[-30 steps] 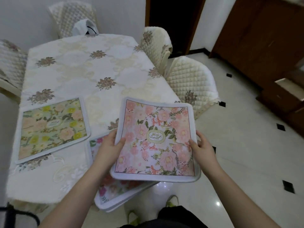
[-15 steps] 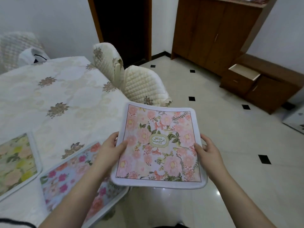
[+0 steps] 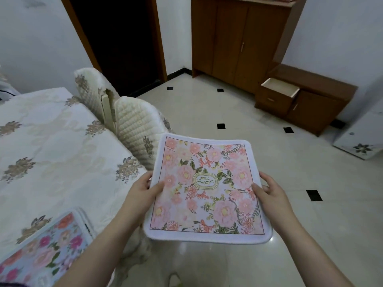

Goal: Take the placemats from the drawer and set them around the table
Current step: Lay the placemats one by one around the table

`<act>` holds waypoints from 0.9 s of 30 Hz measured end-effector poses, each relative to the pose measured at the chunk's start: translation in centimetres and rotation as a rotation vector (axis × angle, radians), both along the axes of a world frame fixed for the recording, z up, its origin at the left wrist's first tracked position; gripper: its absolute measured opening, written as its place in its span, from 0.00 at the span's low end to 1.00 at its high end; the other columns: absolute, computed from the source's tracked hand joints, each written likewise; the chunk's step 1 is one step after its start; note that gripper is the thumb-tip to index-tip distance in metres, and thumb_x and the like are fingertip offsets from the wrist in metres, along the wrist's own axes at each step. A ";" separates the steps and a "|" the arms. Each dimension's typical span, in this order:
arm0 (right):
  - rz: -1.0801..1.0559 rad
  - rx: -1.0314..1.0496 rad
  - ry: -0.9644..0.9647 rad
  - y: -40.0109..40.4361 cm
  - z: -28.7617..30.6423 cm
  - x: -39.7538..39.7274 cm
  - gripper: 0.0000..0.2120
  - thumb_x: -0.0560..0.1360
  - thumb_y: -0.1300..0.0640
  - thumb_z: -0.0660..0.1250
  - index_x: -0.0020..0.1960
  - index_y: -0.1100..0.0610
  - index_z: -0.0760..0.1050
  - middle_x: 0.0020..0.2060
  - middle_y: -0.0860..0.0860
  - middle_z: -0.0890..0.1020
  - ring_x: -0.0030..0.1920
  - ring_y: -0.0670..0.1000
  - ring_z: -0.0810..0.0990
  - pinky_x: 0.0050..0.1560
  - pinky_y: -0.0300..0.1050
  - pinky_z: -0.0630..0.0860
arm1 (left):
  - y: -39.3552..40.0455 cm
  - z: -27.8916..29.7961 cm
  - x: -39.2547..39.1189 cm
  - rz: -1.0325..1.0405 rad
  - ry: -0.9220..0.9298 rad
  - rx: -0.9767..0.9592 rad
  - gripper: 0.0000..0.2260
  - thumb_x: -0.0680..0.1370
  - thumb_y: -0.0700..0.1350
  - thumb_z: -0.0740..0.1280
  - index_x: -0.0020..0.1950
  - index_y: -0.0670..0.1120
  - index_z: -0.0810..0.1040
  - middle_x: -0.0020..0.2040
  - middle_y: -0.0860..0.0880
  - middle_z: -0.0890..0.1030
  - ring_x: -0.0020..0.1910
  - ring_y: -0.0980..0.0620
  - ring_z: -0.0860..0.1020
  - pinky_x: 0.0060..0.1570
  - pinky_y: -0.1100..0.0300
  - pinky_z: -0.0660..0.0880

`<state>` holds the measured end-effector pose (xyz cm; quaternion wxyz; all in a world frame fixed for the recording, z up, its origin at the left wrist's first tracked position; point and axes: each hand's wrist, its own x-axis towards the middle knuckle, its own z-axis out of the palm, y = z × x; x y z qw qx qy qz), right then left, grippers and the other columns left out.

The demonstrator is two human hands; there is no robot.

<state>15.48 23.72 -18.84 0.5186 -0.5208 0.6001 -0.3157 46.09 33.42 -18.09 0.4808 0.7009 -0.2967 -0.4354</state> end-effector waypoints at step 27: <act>0.095 0.060 -0.096 -26.5 -0.2 10.8 0.17 0.80 0.61 0.64 0.66 0.46 0.70 0.41 0.54 0.87 0.40 0.57 0.86 0.49 0.62 0.81 | -23.5 -2.1 10.5 0.145 0.095 -0.032 0.12 0.80 0.42 0.68 0.63 0.52 0.75 0.49 0.46 0.86 0.44 0.39 0.85 0.48 0.36 0.80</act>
